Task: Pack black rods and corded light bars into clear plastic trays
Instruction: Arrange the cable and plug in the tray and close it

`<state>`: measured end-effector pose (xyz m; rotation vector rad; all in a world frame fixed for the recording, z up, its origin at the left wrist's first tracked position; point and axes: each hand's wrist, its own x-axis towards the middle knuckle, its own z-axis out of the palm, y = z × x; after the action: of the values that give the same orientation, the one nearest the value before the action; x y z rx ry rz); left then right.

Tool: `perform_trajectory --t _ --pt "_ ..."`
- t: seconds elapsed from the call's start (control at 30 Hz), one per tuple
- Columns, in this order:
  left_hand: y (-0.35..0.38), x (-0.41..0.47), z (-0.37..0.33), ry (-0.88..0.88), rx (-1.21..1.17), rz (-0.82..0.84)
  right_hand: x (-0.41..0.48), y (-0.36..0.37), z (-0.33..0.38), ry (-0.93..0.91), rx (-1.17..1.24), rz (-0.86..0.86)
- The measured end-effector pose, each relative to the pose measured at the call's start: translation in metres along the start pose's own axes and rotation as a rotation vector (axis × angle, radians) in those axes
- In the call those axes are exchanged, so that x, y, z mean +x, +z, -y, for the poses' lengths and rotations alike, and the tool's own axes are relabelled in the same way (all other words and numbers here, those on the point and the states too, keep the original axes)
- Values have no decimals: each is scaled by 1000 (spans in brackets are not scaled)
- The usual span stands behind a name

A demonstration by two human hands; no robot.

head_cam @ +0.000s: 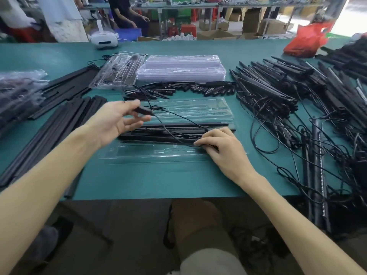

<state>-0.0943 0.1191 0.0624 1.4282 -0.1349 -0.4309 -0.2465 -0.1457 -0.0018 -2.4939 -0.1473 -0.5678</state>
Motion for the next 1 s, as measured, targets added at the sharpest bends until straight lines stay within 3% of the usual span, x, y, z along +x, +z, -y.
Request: perform_trajectory --t 0.13,0.37,0.53,0.63,0.7,0.8,0.9,1.0 --pt "4 -5 14 -121 219 25 -1 1 0 -3 -11 -15" --pt "6 -6 20 -37 898 -124 0 0 -2 126 -14 -235" --pt "9 -9 14 -92 1292 -135 -1 0 -5 217 -70 -319" --pt "11 -12 15 -17 1412 -161 0 -1 -5 283 -21 -326" --pt "13 -12 17 181 1401 -187 0 -2 -4 295 11 -328" --pt "20 -13 14 465 1322 41 1 -3 -1 294 56 -334" --pt "23 -12 10 421 1365 279 1 -3 0 299 100 -349" --pt "21 -12 8 360 1335 305 1 -3 -3 312 87 -358"
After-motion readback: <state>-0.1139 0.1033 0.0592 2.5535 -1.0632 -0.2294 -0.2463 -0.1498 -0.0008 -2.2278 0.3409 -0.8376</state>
